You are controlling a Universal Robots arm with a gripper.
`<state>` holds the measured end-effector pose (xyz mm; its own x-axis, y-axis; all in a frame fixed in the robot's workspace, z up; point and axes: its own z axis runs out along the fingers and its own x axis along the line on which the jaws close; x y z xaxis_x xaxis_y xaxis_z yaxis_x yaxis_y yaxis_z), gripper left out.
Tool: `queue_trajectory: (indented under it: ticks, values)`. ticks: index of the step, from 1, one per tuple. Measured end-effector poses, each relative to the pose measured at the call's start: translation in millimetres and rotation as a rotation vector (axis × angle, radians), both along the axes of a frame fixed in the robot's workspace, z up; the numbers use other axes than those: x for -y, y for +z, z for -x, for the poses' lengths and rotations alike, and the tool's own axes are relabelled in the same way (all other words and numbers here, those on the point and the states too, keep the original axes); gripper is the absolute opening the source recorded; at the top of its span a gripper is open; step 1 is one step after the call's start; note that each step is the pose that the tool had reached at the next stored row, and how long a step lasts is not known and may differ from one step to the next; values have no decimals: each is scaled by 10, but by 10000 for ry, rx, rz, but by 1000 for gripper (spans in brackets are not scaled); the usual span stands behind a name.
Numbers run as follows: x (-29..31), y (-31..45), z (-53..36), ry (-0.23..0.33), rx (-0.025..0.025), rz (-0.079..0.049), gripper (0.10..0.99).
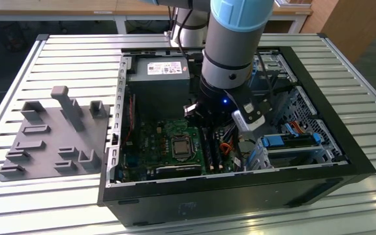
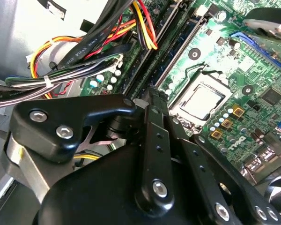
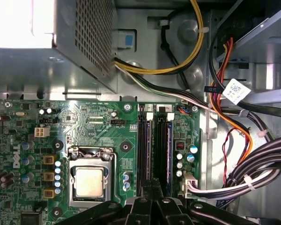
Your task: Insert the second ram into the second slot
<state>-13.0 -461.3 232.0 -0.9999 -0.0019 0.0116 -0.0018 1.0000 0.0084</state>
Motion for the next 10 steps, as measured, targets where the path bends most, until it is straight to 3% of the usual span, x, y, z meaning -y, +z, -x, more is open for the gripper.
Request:
queue_trajectory:
  ticks: [10]
  values:
    - [-1,42,0,-1,2,-4,106]
